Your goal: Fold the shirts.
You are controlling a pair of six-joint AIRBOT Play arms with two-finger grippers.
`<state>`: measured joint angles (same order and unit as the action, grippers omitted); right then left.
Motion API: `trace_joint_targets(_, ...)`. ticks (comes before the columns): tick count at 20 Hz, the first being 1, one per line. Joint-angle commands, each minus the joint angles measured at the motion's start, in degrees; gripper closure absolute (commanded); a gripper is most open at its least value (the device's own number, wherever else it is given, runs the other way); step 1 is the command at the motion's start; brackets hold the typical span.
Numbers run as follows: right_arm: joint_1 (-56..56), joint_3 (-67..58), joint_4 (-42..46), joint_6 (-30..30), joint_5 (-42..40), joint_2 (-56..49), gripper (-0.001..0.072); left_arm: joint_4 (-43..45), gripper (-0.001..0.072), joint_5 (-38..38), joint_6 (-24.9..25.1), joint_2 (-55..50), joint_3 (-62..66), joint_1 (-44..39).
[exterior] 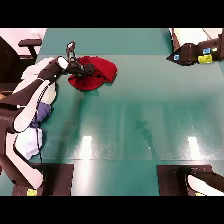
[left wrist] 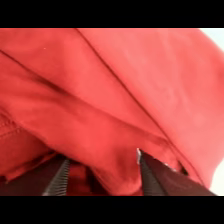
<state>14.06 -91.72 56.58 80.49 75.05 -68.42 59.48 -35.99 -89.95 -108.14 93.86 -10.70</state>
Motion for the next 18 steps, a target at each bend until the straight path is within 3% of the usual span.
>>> trace_joint_targets(1, 0.5, 0.0, 0.0, 0.0, -0.4, 0.0, 0.0695, -1.4, 0.0304, 3.4, -0.1, -1.1, 0.1, 0.1)
trace_joint_targets(3, 0.5, 0.0, 0.0, 0.0, -0.3, 0.0, 0.0694, -1.9, 0.0682, 4.7, -0.1, -0.9, 1.4, 0.2)
trace_joint_targets(6, 0.5, -0.1, 0.6, 0.0, -1.0, 0.7, 0.0695, -1.5, 0.0684, 0.5, 0.3, 1.9, 8.4, 1.0)
trace_joint_targets(12, -4.8, -0.1, 0.5, 0.0, -12.1, 8.2, 0.0695, -2.2, 0.0685, -5.7, 15.6, 21.0, 25.4, 0.7)
trace_joint_targets(15, -8.2, -0.1, 0.5, 0.0, -13.8, 12.2, 0.0695, -3.8, 0.0684, -8.3, 19.9, 32.7, 25.3, -0.3)
trace_joint_targets(18, -10.9, -0.1, 0.4, 0.0, -13.3, 15.1, 0.0694, -5.2, 0.0684, -16.5, 21.5, 39.2, 25.3, -3.9)
